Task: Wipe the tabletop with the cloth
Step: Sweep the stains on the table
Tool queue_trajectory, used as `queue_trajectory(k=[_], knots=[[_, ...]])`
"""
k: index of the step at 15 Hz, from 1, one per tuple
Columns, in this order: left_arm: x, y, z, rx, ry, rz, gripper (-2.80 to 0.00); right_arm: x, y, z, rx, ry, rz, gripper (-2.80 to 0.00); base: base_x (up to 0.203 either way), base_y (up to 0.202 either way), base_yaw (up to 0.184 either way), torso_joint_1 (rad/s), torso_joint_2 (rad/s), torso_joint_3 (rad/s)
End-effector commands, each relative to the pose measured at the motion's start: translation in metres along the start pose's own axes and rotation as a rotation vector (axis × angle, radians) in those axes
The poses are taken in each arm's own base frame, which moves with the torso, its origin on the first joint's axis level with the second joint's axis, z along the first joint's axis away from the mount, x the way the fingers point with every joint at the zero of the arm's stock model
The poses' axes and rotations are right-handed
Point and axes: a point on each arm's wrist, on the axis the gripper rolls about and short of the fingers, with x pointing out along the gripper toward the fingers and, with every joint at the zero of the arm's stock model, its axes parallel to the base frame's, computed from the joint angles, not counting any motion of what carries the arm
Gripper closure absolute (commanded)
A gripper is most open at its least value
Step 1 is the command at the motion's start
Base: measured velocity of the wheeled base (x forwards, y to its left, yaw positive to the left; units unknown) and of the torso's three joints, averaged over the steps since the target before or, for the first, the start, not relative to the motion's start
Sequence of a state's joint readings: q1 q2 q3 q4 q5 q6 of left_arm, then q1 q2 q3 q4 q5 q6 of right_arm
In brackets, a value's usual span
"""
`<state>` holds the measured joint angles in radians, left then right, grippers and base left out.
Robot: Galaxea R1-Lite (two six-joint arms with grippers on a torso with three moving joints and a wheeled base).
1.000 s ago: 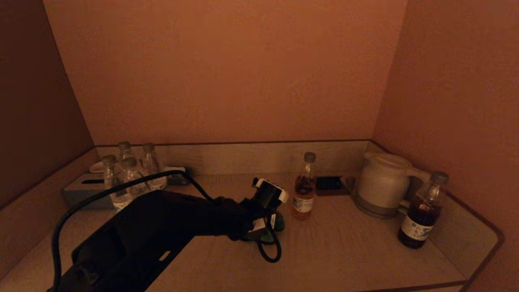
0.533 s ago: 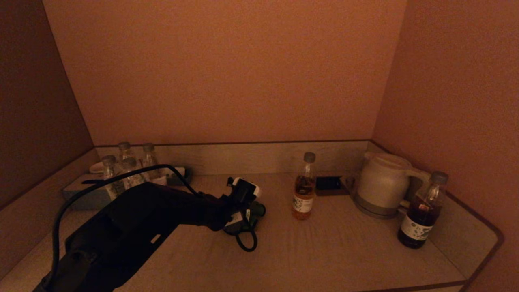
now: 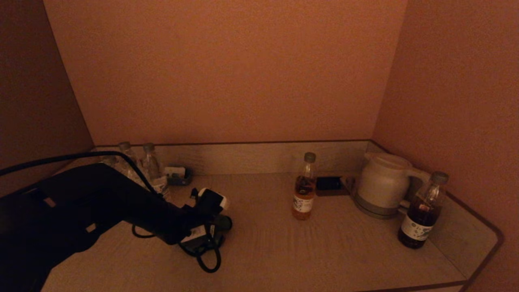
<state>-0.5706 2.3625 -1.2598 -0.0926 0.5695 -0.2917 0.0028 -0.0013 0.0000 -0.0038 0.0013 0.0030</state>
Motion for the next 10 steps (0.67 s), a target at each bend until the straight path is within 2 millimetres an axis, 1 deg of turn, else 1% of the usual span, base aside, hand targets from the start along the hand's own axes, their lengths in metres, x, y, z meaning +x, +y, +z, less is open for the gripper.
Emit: queue_trajectory(k=[1, 2, 3, 5, 6, 7, 8, 10], knots=[[-0.042, 0.01, -0.011, 0.014, -0.033, -0.022, 0.0, 0.0, 0.0, 0.0, 0.0, 0.0, 0.001, 0.0, 0.0, 0.0, 0.0, 0.0, 0.0, 0.0], [-0.064, -0.005, -0.025, 0.062, -0.049, -0.064, 0.0, 0.0, 0.0, 0.0, 0.0, 0.0, 0.001, 0.0, 0.0, 0.0, 0.0, 0.0, 0.0, 0.0], [-0.078, -0.011, -0.033, 0.084, -0.061, -0.088, 0.0, 0.0, 0.0, 0.0, 0.0, 0.0, 0.001, 0.0, 0.0, 0.0, 0.0, 0.0, 0.0, 0.0], [-0.086, -0.016, -0.037, 0.091, -0.075, -0.104, 0.0, 0.0, 0.0, 0.0, 0.0, 0.0, 0.001, 0.0, 0.0, 0.0, 0.0, 0.0, 0.0, 0.0], [-0.098, -0.031, -0.041, 0.124, -0.097, -0.145, 0.0, 0.0, 0.0, 0.0, 0.0, 0.0, 0.001, 0.0, 0.0, 0.0, 0.0, 0.0, 0.0, 0.0], [-0.109, -0.045, -0.04, 0.138, -0.126, -0.182, 0.0, 0.0, 0.0, 0.0, 0.0, 0.0, 0.001, 0.0, 0.0, 0.0, 0.0, 0.0, 0.0, 0.0], [-0.112, -0.055, -0.038, 0.142, -0.143, -0.204, 0.0, 0.0, 0.0, 0.0, 0.0, 0.0, 0.001, 0.0, 0.0, 0.0, 0.0, 0.0, 0.0, 0.0], [-0.105, -0.079, -0.032, 0.155, -0.166, -0.229, 0.0, 0.0, 0.0, 0.0, 0.0, 0.0, 0.001, 0.0, 0.0, 0.0, 0.0, 0.0, 0.0, 0.0]])
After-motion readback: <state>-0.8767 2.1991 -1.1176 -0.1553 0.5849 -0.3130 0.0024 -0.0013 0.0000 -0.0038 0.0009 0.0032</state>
